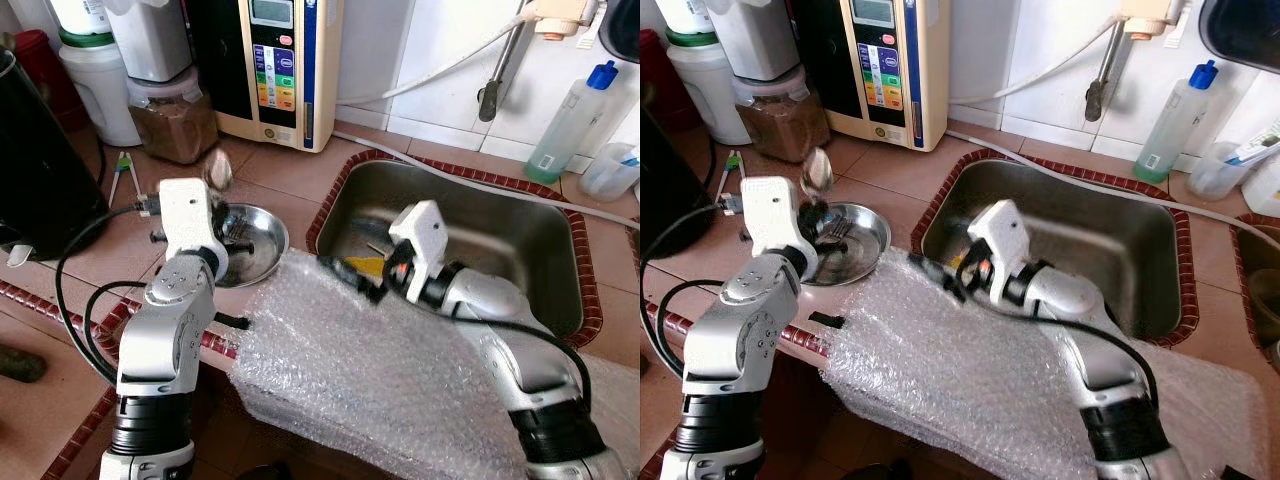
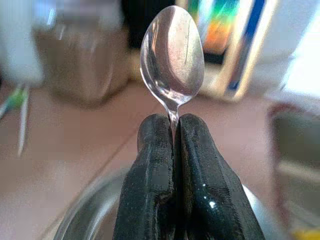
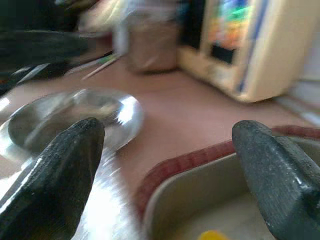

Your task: Kitchen organization

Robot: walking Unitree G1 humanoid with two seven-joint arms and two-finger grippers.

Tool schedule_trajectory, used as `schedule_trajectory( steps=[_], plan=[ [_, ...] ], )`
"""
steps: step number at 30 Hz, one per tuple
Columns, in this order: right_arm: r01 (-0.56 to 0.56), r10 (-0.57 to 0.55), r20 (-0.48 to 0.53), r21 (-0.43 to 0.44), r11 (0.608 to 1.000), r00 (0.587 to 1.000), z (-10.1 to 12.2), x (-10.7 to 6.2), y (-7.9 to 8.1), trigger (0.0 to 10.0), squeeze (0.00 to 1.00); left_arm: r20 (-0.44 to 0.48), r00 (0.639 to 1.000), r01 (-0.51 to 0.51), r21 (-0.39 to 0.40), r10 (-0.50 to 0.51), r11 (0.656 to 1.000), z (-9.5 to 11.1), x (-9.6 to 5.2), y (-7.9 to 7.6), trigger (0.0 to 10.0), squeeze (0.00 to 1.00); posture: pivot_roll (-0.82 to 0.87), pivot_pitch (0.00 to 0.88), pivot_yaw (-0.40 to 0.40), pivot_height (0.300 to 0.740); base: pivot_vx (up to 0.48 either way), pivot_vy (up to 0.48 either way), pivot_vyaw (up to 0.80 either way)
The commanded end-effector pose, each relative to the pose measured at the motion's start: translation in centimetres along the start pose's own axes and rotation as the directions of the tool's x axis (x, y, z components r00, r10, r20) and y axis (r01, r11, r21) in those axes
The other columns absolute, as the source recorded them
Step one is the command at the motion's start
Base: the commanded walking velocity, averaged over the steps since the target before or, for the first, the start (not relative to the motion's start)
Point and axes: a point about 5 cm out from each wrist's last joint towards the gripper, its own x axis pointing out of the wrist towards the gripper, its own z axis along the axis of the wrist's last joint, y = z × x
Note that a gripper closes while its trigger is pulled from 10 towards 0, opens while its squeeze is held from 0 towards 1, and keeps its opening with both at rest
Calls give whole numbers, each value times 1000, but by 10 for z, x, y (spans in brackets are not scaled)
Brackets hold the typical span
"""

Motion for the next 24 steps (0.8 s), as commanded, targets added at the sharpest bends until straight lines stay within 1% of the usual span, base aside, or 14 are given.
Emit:
schedule_trajectory(
  steps=[1, 7, 8, 11, 12, 13, 14, 15, 16, 19, 20, 21, 23, 24],
  plan=[
    [52, -53, 39, 24, 998, 998, 7, 0, -9, 10000, 0, 81, 991, 112, -25, -110, 993, 12, 0, -16, 0, 0, -41, 27, -11, 740, 0, 0, 0],
    [85, -89, 74, 54, 995, 993, 10, 3, -13, 10000, 0, 150, 972, 190, -69, -178, 979, 15, -3, -23, 0, 0, -53, 28, -7, 740, 0, 0, 0],
    [115, -126, 95, 116, 987, 987, 10, 2, -18, 10000, 0, 156, 956, 262, -67, -249, 963, 12, -5, -30, 0, 0, -52, 32, -15, 740, 0, 0, 0],
    [130, -157, 121, 205, 970, 980, 11, 2, -21, 10000, 0, 144, 943, 310, -52, -300, 949, 5, -6, -33, 0, 0, -57, 32, -13, 740, 0, 0, 0],
    [120, -171, 154, 296, 948, 973, 13, 2, -23, 10000, 0, 136, 932, 346, -51, -337, 937, 1, -7, -35, 0, 0, -59, 31, -14, 740, 0, 0, 0],
    [115, -177, 167, 328, 938, 970, 15, 1, -24, 10000, 0, 132, 925, 365, -53, -356, 930, -1, -8, -36, 0, 0, -59, 31, -14, 740, 0, 0, 0],
    [91, -176, 191, 386, 918, 966, 17, 1, -26, 10000, 0, 121, 913, 396, -38, -390, 917, -5, -8, -40, 0, 0, -58, 32, -18, 740, 0, 0, 0],
    [91, -176, 191, 386, 918, 966, 17, 1, -26, 10000, 0, 121, 913, 396, -38, -390, 917, -5, -8, -40, 0, 0, -58, 32, -18, 740, 0, 0, 0],
    [65, -167, 210, 422, 904, 963, 19, 0, -28, 10000, 0, 114, 897, 434, -42, -427, 900, -8, -9, -43, 0, 0, -57, 33, -19, 740, 0, 0, 0],
    [38, -157, 225, 459, 888, 962, 21, -2, -30, 10000, 0, 118, 881, 465, -37, -458, 885, -9, -10, -45, 0, 0, -60, 33, -18, 740, 0, 0, 0],
    [3, -136, 240, 486, 874, 961, 22, -4, -29, 10000, 0, 112, 862, 501, -44, -494, 865, -9, -12, -49, 0, 0, -59, 35, -18, 740, 0, 0, 0],
    [-16, -124, 245, 500, 866, 961, 23, -4, -29, 10000, 0, 108, 854, 516, -46, -509, 856, -10, -13, -51, 0, 0, -59, 35, -18, 740, 0, 0, 0],
    [-119, -35, 267, 537, 835, 963, 25, -5, -20, 10000, 0, 107, 823, 564, -49, -557, 824, -10, -16, -56, 0, 0, -62, 36, -17, 740, 0, 0, 0],
    [-119, -35, 267, 537, 835, 963, 25, -5, -20, 10000, 0, 107, 823, 564, -49, -557, 824, -10, -16, -56, 0, 0, -62, 36, -17, 740, 0, 0, 0]
  ],
)
